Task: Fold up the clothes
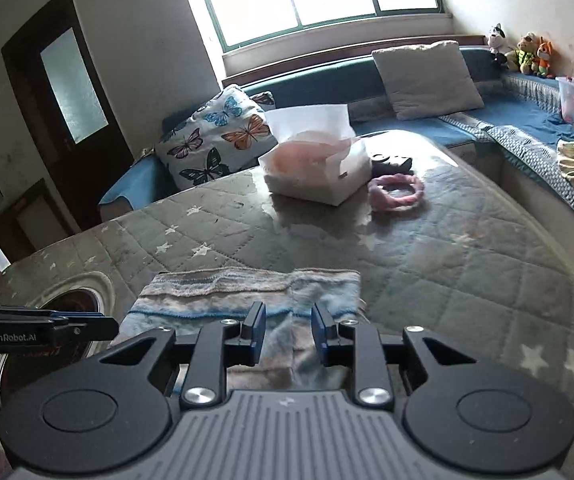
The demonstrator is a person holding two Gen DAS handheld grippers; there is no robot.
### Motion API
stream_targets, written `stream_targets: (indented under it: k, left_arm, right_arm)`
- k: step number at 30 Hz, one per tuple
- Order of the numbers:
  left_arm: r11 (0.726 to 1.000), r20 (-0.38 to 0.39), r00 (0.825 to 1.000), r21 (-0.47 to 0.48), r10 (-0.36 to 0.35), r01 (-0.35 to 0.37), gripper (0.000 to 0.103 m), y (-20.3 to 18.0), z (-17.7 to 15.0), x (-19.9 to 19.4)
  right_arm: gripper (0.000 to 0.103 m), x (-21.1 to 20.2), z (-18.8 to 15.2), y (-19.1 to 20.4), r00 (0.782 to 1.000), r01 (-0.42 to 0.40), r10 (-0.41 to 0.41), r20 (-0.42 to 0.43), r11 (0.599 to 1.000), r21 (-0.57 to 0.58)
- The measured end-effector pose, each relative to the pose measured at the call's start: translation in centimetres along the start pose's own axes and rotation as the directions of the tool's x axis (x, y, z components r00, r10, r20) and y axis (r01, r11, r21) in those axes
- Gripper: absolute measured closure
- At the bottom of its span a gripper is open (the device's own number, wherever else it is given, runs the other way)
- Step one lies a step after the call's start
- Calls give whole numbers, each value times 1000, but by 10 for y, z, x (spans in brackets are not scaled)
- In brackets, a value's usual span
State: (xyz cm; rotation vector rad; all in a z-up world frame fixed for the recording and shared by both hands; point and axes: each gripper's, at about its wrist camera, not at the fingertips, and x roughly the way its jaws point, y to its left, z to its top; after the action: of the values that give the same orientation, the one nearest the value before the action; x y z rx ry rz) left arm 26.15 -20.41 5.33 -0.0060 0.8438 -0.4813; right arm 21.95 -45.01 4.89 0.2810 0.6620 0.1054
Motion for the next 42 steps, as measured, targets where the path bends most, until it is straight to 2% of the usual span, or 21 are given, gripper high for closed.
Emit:
stream_targets:
  k: [6, 11, 14, 17, 24, 34, 38, 42]
  left_arm:
    - [1000, -9, 1000, 0, 29, -29, 61, 6, 9, 24]
    - [997, -31, 997, 1, 75, -75, 51, 14, 12, 42]
    - [997, -17, 997, 5, 79, -79, 46, 13, 14, 40]
    - [997, 3, 997, 16, 71, -71, 30, 6, 19, 38]
    - [993, 10, 999, 106, 51, -52, 24, -27, 31, 54]
    - [983, -22, 995, 155, 101, -97, 24, -38, 37, 89]
    - [986, -18, 995, 139, 97, -93, 24, -35, 38, 80]
    - [986, 3, 996, 145, 88, -87, 20, -34, 30, 55]
  right_arm:
    - [78, 26, 4, -4, 1000, 20, -20, -21, 1000, 9]
    - [79, 38, -1, -11, 998, 27, -25, -50, 999, 32]
    - [78, 33, 2, -7, 998, 36, -36, -45, 999, 9]
    - [78, 27, 7, 3, 999, 21, -23, -42, 999, -42]
    - [78, 36, 11, 17, 997, 26, -33, -64, 993, -111]
    - [75, 43, 9, 13, 995, 34, -47, -88, 989, -143]
    - [73, 33, 9, 16, 996, 36, -49, -76, 987, -158]
    - [65, 11, 4, 24, 998, 14, -27, -64, 982, -186]
